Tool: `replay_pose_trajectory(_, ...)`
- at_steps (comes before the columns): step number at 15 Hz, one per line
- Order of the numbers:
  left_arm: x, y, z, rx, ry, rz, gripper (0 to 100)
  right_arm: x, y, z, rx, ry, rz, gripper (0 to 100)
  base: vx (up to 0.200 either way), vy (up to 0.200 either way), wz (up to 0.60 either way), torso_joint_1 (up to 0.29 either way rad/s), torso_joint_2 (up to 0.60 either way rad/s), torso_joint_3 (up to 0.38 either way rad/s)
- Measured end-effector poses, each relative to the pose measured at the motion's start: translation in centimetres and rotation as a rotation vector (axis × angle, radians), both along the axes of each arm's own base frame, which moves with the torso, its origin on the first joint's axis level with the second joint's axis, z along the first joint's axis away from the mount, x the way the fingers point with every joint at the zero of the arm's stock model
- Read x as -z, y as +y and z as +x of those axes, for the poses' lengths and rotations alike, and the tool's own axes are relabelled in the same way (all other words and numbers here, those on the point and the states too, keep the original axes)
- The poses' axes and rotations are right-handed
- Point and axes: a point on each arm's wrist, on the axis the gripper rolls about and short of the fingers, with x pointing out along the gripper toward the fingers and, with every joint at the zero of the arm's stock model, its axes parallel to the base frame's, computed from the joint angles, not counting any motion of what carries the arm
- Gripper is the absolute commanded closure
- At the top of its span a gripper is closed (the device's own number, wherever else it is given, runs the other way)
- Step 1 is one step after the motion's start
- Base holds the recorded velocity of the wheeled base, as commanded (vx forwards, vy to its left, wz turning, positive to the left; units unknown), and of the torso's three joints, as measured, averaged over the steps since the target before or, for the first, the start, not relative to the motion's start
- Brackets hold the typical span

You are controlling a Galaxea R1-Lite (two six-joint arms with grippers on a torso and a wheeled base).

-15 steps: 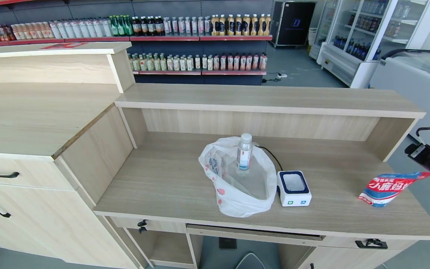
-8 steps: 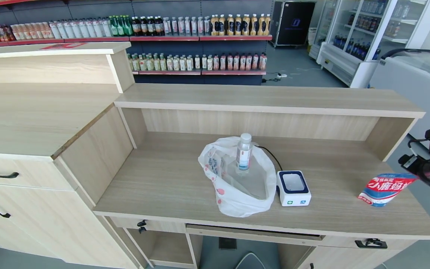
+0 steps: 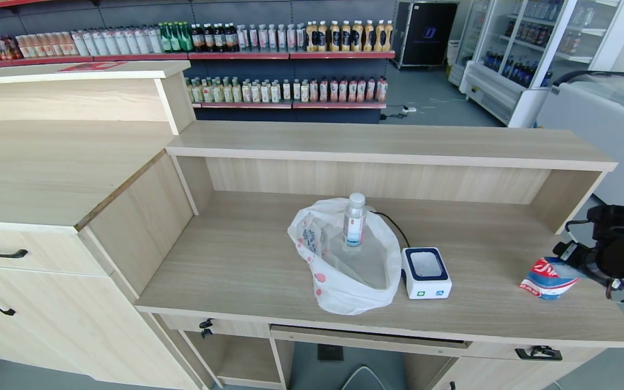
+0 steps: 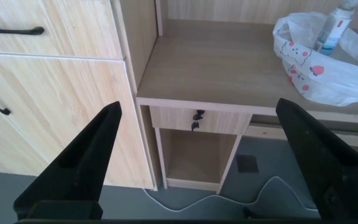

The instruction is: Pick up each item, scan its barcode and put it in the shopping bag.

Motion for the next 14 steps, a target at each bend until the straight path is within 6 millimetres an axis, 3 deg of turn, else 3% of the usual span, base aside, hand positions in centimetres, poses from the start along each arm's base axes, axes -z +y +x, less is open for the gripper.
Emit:
replay_pose_trajectory(6,0.0,0.0,0.0,0.0,0.0,0.0,0,1.8,0.5,0.4,-0.019,0.024,0.001,0,0.0,0.0,0.0,0.0,0.0,0.0)
replay_pose_trajectory(7,0.0,0.0,0.0,0.0,0.0,0.0,0,1.9,0.6,0.5,-0.025,0.027,-0.002,100,0.0,0.0,0.0,0.0,0.0,0.0)
replay_pose_trajectory(14,0.0,0.0,0.0,-0.001,0.0,0.0,0,2.7,1.0,1.0,-0.134,0.087,-0.143,100,0.0,0.0,0.0,0.0,0.0,0.0)
